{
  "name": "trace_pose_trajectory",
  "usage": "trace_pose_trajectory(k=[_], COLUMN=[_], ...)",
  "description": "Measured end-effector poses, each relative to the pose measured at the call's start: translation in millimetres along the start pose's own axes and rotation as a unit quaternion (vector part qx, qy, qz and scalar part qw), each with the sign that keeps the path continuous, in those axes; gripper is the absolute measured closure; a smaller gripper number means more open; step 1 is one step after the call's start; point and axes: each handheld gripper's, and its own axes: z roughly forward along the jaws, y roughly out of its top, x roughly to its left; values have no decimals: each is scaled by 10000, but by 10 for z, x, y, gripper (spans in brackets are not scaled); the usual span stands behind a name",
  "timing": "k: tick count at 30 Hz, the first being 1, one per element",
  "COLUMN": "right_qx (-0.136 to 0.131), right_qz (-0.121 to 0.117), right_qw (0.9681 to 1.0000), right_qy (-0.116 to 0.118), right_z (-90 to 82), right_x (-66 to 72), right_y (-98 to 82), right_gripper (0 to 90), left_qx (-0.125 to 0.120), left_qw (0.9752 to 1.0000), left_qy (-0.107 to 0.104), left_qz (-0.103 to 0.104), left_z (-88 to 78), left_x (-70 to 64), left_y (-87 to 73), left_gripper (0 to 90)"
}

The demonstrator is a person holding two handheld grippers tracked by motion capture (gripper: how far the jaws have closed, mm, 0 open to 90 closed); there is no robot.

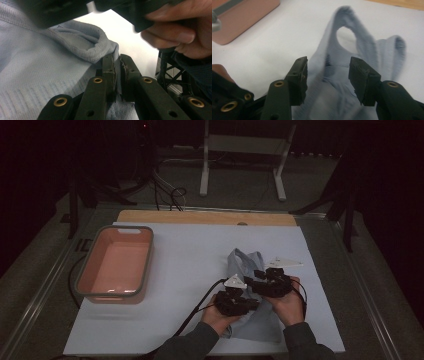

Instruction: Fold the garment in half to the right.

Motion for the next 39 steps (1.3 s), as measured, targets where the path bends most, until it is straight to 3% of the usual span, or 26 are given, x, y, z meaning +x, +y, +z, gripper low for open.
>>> trace_pose_trajectory(k=[1,2,3,5,6,10,12,15,23,27,33,39], right_qx=[64,140,269,318,392,416,377,316,234,221,264,232], right_qz=[-6,-29,-134,-160,-162,-189,-163,-107,58,117,161,265], right_qw=[10000,9999,9995,9993,9989,9986,9985,9985,9978,9976,9977,9984], right_qy=[-10,-23,-89,-144,-186,-274,-366,-439,-614,-645,-609,-451], right_z=[33,68,113,127,137,122,74,32,-97,-125,-129,-154], right_x=[18,29,43,43,22,6,-69,-125,-277,-319,-334,-323], right_y=[7,11,3,-2,-20,-39,-78,-103,-181,-211,-291,-346], right_gripper=[527,614,807,852,887,891,892,892,894,894,892,848], left_qx=[-15,-43,-60,-139,-159,-214,-265,-369,-394,-354,-246,-156], left_qw=[10000,10000,9999,9998,9997,9997,9996,9990,9968,9967,9977,9982], left_qy=[2,-65,-86,-147,-159,-72,36,258,661,683,535,438], left_qz=[-11,-27,-11,23,34,85,95,48,-222,-260,-325,-370], left_z=[5,2,-2,-25,-39,-117,-176,-267,-411,-400,-353,-274], left_x=[-6,-13,-14,-13,-13,15,34,85,315,347,352,343], left_y=[1,1,0,6,7,7,2,-13,-164,-236,-309,-317], left_gripper=[842,844,843,835,783,733,612,549,499,504,582,605])
